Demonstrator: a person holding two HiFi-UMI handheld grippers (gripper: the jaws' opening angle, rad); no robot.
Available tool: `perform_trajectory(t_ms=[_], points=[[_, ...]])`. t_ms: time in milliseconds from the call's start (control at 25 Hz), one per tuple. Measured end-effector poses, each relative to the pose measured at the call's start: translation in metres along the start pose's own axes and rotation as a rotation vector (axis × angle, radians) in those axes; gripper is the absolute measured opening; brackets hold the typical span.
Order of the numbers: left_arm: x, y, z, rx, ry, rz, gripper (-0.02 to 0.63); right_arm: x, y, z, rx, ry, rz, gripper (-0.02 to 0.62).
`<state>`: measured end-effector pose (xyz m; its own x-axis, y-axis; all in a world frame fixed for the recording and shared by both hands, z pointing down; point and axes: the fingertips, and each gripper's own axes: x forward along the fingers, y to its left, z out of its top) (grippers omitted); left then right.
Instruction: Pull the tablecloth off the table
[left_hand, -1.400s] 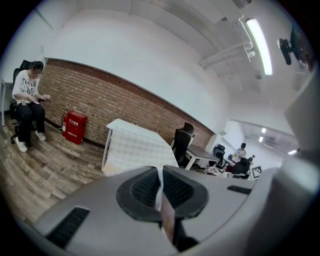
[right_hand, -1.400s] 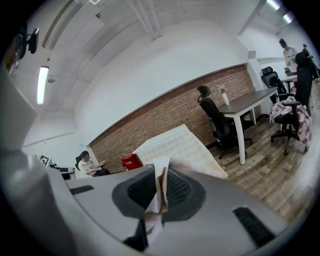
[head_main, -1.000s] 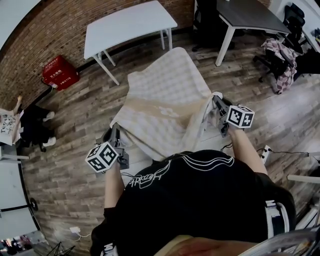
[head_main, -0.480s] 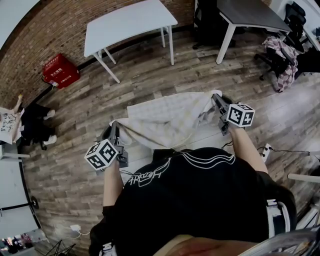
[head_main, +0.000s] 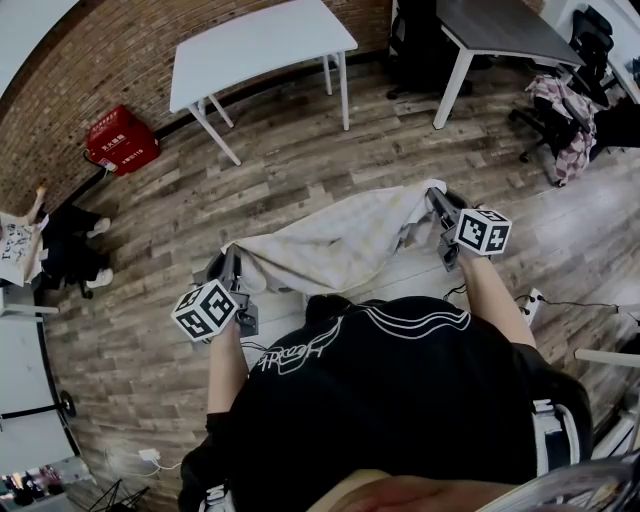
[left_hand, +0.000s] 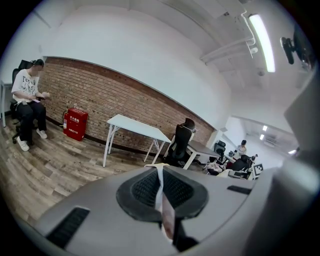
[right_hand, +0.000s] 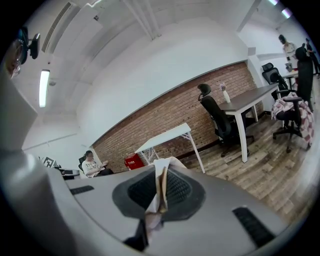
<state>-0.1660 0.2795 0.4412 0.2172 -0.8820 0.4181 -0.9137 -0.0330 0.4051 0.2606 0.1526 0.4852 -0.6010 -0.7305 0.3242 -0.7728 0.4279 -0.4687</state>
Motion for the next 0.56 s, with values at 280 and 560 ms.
perform_trajectory(t_ms=[280, 560], points=[[0.0012, 0.007, -0.0004, -0.011, 0.001, 0.002, 0.006, 0.0044, 0.0022, -0.004, -0.004, 0.017, -0.009, 0.006], [0.0024, 0.0079, 0.0008, 0.003, -0.004, 0.006, 0.006, 0.0055, 0.004, -0.0046, -0.003, 0.017, -0.011, 0.006]])
